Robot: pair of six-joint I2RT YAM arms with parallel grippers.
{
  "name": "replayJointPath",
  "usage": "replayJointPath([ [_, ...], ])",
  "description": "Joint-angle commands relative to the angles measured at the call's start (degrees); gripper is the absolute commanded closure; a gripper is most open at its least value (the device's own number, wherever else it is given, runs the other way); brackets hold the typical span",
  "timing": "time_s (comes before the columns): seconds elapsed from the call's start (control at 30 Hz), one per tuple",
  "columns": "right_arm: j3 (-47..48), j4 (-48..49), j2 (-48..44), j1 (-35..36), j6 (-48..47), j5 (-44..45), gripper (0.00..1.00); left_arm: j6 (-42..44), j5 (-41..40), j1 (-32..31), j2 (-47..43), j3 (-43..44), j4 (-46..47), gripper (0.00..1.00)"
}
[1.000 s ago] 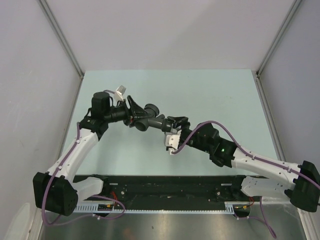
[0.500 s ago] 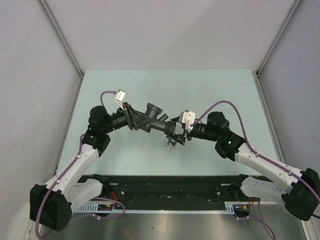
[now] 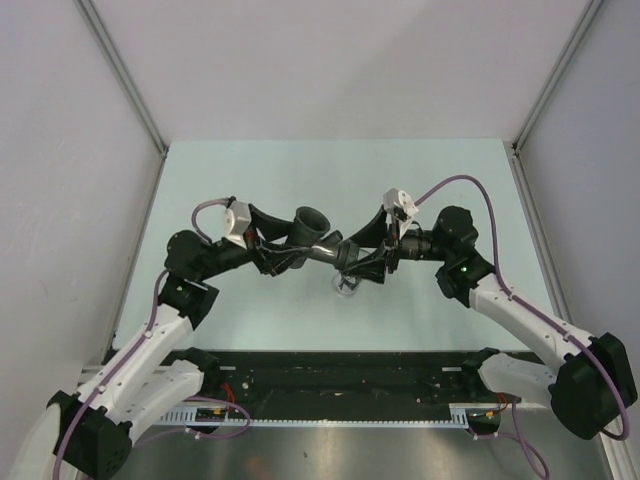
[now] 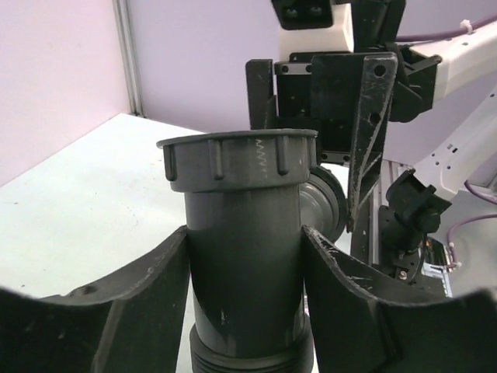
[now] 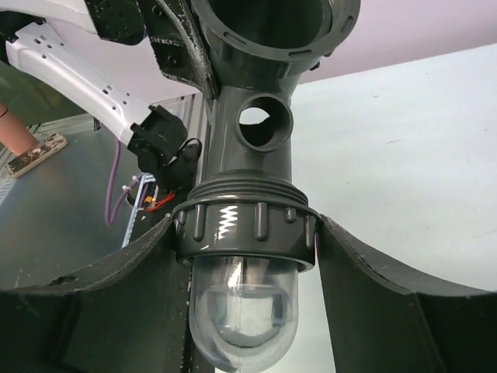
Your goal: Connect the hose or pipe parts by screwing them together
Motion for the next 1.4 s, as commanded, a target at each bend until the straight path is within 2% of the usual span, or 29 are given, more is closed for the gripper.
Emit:
replayJointPath([
  [0.0,2.6,-4.8,-4.5,0.8,-7.3,6.9,1.0,1.7,-8.2,1.0,-3.2,0.9,1.6,0.21],
  [0.07,2.6,-7.5,-6.6,1.4,-14.7,10.8,1.0,-1.6,-10.8,2.8,-4.0,1.6,1.2,0.1],
  [0.1,2.5,-9.3,-7.2,1.5,-16.5,12.0,1.0,-5.9,-10.9,3.5,-4.0,2.5,0.6,0.0],
  [0.23,2.5,-13.0,-9.4,2.4,-26.6,20.2,1.0,-14.5,-11.0,7.1,-3.5,7.0,-7.4,0.0],
  [0.27,2.5,-14.2,-9.9,2.8,-32.0,21.8,1.0,-16.4,-12.0,8.0,-3.2,8.2,-14.3,0.0],
  [0.33,2.6,-15.3,-10.5,5.2,-37.9,28.3,1.0,-18.5,-13.1,9.0,-1.7,11.9,-20.3,0.02],
  [0.37,2.5,-15.9,-10.4,6.3,-44.1,31.0,1.0,-21.3,-12.4,9.2,-1.1,13.3,-23.6,0.04],
  [0.43,2.6,-15.6,-10.2,9.6,-49.6,38.4,1.0,-27.2,-7.6,10.8,0.6,13.1,-24.0,0.07],
  [0.47,2.5,-15.3,-9.9,10.7,-52.0,40.6,1.0,-34.0,-5.3,11.5,1.5,12.9,-24.0,0.09],
  [0.53,2.4,-14.4,-9.6,14.2,-58.8,48.2,1.0,-41.1,2.8,12.9,4.8,12.9,-23.9,0.1],
  [0.6,2.3,-14.1,-9.6,17.1,-64.5,53.3,1.0,-44.9,8.9,13.3,7.9,12.8,-23.9,0.12],
  [0.67,2.0,-13.0,-9.1,18.9,-68.4,55.7,1.0,-48.8,10.6,13.2,9.2,12.2,-23.8,0.11],
  [0.7,2.0,-12.6,-8.7,20.4,-72.2,60.4,1.0,-50.0,11.2,13.2,9.4,11.8,-23.8,0.1],
  [0.83,1.6,-10.8,-6.2,26.9,-80.5,68.7,1.0,-54.5,10.0,13.2,9.0,10.4,-22.5,0.05],
  [1.03,1.6,-9.2,-4.0,29.9,-83.3,72.1,1.0,-55.6,10.9,13.2,10.2,9.9,-21.7,0.02],
  [1.23,1.6,-7.8,-3.2,30.4,-82.2,71.7,1.0,-53.0,10.6,13.3,11.0,8.7,-21.7,0.09],
  [1.37,1.6,-8.9,-2.8,31.1,-83.8,72.4,1.0,-53.9,11.2,13.3,11.9,7.6,-21.7,0.03],
])
